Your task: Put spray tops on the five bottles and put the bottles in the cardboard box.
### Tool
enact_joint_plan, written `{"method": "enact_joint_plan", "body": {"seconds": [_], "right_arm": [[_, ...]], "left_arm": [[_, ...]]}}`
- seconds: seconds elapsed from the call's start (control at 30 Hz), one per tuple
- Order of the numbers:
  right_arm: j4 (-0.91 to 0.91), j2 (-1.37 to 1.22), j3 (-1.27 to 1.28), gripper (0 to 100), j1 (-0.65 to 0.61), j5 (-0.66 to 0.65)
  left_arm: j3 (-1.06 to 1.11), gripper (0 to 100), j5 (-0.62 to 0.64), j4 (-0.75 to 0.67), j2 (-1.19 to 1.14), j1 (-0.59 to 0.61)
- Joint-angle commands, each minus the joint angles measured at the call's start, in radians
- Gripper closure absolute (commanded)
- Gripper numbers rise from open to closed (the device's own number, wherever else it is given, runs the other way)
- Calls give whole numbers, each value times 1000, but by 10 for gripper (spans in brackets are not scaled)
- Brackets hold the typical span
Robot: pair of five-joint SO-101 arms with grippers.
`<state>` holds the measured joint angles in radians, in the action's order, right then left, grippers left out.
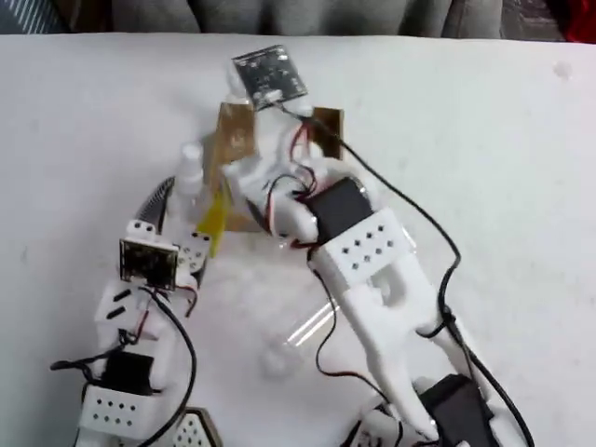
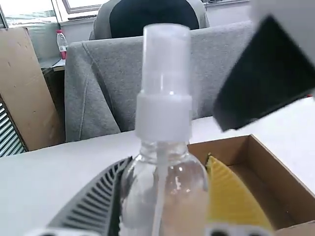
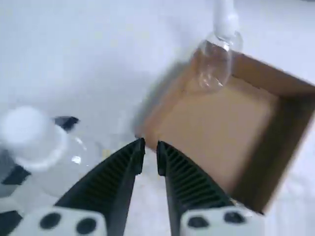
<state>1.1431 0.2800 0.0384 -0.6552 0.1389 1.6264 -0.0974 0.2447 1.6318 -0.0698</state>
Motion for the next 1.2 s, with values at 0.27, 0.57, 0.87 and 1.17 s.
{"method": "enact_joint_plan", "body": {"seconds": [0.27,0.57,0.87,1.17], "right_arm": [[320,196,21,982,42,-123],[125,464,407,982,-81,-123],[-222,659,773,983,-242,-123],[-619,671,1030,983,-381,-121]], "left_arm": [[-130,980,169,94,7,70],[-170,980,227,120,5,84],[-176,980,348,121,5,85],[-245,980,353,196,4,82]]}}
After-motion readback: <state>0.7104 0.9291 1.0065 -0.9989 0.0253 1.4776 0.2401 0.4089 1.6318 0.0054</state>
